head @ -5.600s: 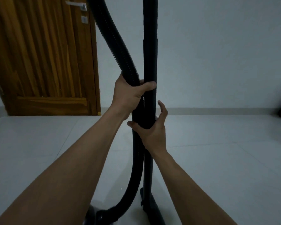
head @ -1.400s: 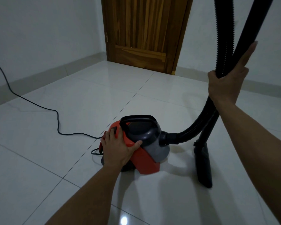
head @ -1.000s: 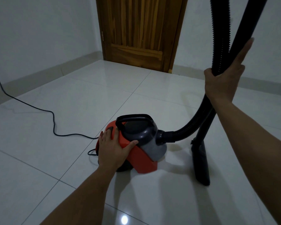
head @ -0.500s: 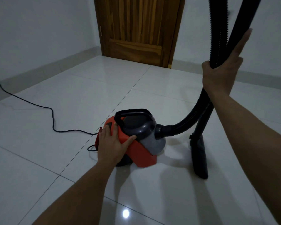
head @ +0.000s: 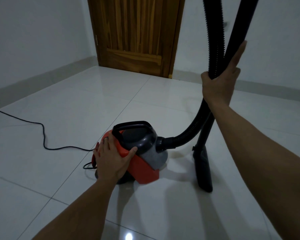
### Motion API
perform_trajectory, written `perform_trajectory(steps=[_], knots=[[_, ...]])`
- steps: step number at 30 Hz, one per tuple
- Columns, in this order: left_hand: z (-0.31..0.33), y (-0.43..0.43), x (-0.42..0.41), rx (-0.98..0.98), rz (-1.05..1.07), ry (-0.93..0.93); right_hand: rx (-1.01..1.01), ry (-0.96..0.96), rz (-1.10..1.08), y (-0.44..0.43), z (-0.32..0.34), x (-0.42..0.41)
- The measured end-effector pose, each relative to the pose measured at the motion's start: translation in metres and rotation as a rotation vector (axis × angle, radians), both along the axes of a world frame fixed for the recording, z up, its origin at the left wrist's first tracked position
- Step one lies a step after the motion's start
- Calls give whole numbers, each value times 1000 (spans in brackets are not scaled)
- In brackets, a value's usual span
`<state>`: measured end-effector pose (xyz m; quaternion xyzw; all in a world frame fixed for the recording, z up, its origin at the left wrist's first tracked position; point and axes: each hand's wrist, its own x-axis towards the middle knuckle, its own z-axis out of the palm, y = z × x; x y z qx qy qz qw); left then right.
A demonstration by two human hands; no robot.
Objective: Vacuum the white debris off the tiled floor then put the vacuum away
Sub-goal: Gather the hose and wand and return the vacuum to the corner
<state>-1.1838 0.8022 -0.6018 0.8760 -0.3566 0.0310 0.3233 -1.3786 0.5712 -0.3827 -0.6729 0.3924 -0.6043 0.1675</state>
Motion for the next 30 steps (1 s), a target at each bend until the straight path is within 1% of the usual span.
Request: perform_trajectory(steps=[3, 5, 8, 10, 14, 16, 20, 26, 30], knots=[[13, -16, -7, -130, -48, 67, 2, 3, 0, -1, 0, -1], [23, -27, -10, -197, -39, 134, 10, 5, 0, -2, 1, -1], [33, -36, -9, -209, -23, 139, 14, 2, 5, -2, 0, -2], [40, -43, -6, -142, -37, 67, 21, -7, 11, -3, 0, -2], [49, -62, -1, 71, -99, -287, 26, -8, 9, -3, -1, 0], [51, -72, -6, 128, -158, -374, 19, -6, 9, -3, -1, -1], [58, -90, -32, 188, -234, -454, 40, -29, 14, -4, 0, -4], [64, -103, -51, 270, -326, -504, 90, -58, 29, -3, 1, -3], [68, -106, -58, 376, -397, -546, 103, -87, 22, -3, 1, 0]])
